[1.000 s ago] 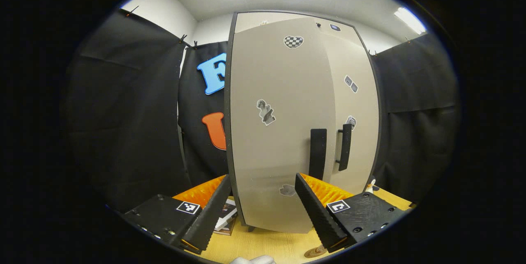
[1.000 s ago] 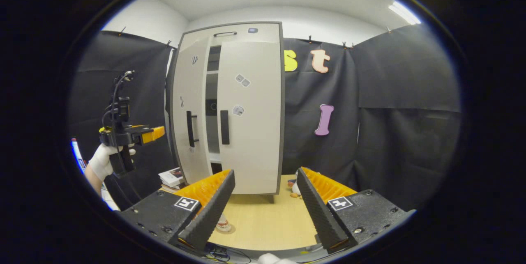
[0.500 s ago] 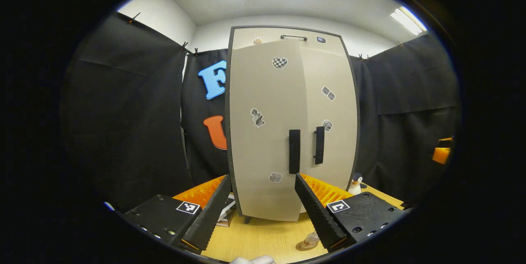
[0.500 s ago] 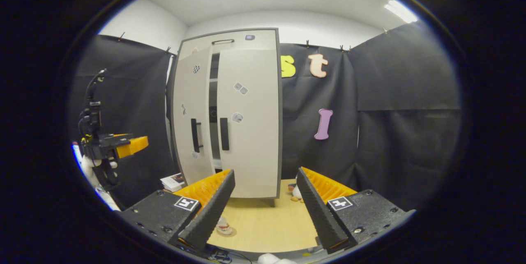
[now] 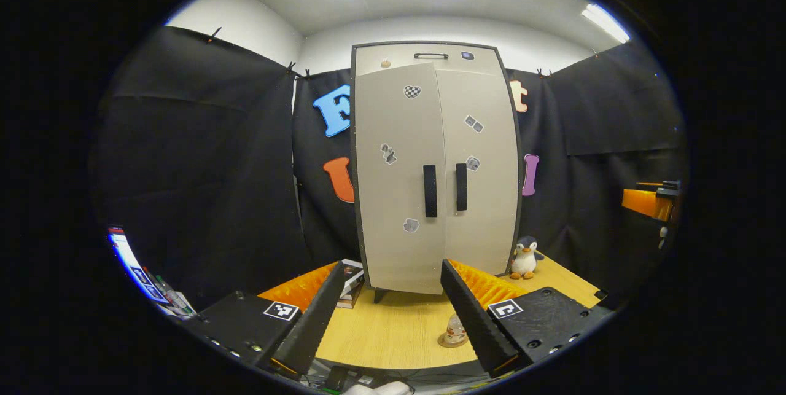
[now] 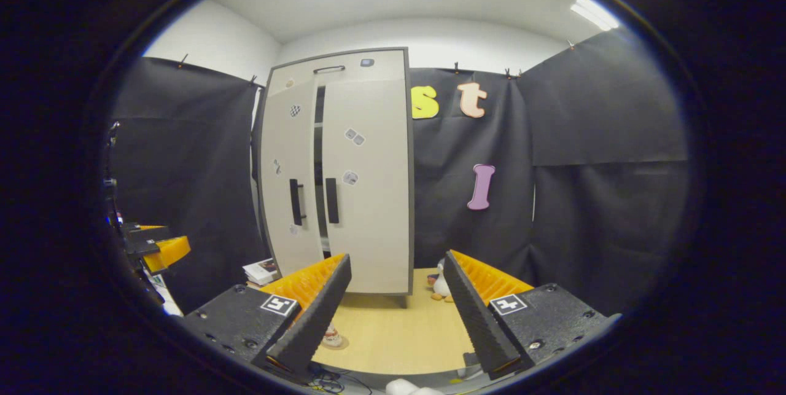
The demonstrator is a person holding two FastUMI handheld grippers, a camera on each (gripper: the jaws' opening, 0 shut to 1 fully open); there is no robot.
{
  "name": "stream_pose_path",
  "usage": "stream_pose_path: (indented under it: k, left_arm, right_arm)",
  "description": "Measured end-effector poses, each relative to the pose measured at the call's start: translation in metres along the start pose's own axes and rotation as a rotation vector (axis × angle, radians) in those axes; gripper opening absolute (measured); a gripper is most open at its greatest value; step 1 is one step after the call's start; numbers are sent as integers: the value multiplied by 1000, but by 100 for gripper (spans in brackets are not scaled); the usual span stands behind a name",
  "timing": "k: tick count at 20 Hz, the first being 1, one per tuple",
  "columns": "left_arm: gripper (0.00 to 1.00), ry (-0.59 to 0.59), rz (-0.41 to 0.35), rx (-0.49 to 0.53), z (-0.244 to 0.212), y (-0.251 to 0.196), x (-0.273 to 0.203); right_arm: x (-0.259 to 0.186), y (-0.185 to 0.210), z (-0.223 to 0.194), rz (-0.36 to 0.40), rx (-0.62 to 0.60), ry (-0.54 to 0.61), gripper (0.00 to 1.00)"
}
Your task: Grasp the bottle in the cabinet with the left hand and place it on the coaster, then close the right door with the right hand and the left door with the left hand.
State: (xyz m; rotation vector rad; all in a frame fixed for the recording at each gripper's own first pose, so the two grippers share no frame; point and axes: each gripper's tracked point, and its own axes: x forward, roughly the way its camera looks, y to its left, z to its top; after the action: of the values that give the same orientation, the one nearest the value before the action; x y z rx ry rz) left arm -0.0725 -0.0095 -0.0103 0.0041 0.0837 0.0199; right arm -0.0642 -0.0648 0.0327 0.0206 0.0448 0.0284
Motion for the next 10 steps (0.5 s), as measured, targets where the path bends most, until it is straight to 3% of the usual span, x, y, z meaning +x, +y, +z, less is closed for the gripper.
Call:
stream_pose_path:
  k: [10]
  left_arm:
    - [96, -31, 6, -11, 18, -5, -18]
  right_arm:
    - [-18, -4, -1, 0, -15, 0, 99]
